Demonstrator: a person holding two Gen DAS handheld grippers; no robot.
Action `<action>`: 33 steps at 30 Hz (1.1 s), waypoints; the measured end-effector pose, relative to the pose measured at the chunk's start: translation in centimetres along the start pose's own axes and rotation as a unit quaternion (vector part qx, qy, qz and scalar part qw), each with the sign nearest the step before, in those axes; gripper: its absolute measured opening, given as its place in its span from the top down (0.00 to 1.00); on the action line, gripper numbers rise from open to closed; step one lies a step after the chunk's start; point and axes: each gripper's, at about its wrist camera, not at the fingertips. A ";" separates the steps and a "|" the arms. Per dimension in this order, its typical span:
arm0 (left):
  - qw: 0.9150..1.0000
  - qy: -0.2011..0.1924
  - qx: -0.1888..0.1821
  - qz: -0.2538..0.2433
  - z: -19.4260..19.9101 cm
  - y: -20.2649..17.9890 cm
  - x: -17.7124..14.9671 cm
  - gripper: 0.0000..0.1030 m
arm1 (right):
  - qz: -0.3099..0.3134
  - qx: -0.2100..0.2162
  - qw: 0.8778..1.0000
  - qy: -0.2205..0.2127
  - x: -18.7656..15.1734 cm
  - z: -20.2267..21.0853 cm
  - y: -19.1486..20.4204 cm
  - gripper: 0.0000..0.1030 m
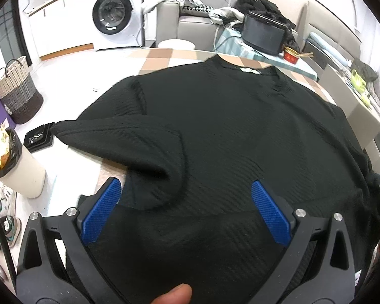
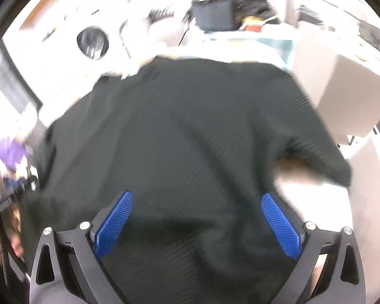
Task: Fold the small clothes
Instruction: 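Grasp the side edge of the black sweater with the right gripper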
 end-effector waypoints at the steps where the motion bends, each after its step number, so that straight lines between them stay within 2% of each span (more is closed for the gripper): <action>1: 1.000 -0.001 0.001 0.005 0.0 0.4 0.1 0.01 | -0.008 -0.003 1.000 -0.020 0.2 0.8 -0.7 0.00; 3: 1.000 -0.001 0.000 0.018 -0.1 1.2 0.2 0.01 | -0.029 -0.032 0.998 -0.043 0.4 1.8 -2.4 0.00; 7: 0.999 0.004 -0.003 0.033 -0.5 2.6 0.3 0.01 | -0.077 -0.041 0.994 -0.063 0.2 2.8 -5.7 0.01; 10: 0.999 0.007 0.003 0.041 -0.9 3.5 0.3 0.01 | -0.142 -0.020 0.986 -0.082 -0.2 3.3 -8.7 0.09; 15: 0.999 -0.003 0.005 0.051 -0.9 4.7 0.4 0.01 | -0.243 0.055 0.964 -0.093 -1.0 3.3 -13.1 0.23; 18: 0.998 -0.001 0.009 0.056 -1.0 5.2 0.3 0.01 | -0.285 0.077 0.950 -0.102 -1.1 3.2 -15.1 0.23; 23: 0.998 0.011 0.003 0.067 -1.5 5.7 0.5 0.01 | -0.337 0.079 0.931 -0.120 -0.7 3.1 -17.8 0.23; 25: 0.997 0.013 0.005 0.073 -1.9 5.8 0.7 0.01 | -0.343 0.072 0.928 -0.122 -0.2 3.1 -18.3 0.25; 26: 0.997 0.015 0.005 0.078 -2.1 6.0 0.8 0.01 | -0.344 0.067 0.928 -0.125 -0.3 3.2 -18.6 0.28; 27: 0.996 0.016 0.005 0.083 -2.2 6.3 0.8 0.01 | -0.342 0.057 0.930 -0.125 0.1 3.1 -18.6 0.39; 28: 0.996 0.015 0.005 0.086 -2.3 6.5 0.7 0.01 | -0.337 0.040 0.933 -0.119 0.5 2.8 -18.5 0.57; 29: 0.996 0.014 0.007 0.089 -2.3 6.7 0.8 0.01 | -0.332 0.018 0.936 -0.110 1.0 2.5 -18.4 0.66; 30: 0.996 0.011 0.011 0.092 -2.3 6.9 0.8 0.01 | -0.333 0.001 0.937 -0.103 1.4 2.2 -18.5 0.81; 31: 0.996 0.009 0.013 0.093 -2.3 7.1 0.8 0.01 | -0.334 -0.006 0.937 -0.102 1.6 2.2 -18.6 0.88; 33: 0.995 0.002 0.015 0.097 -2.1 7.6 0.8 0.01 | -0.315 -0.026 0.941 -0.116 2.4 2.8 -18.4 0.91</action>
Point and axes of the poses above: each gripper's, at about its wrist camera, not at the fingertips, and z roughly against the way its jaws point, y to its left, x to its top, and after that the axes turned 13 degrees about x, right-handed
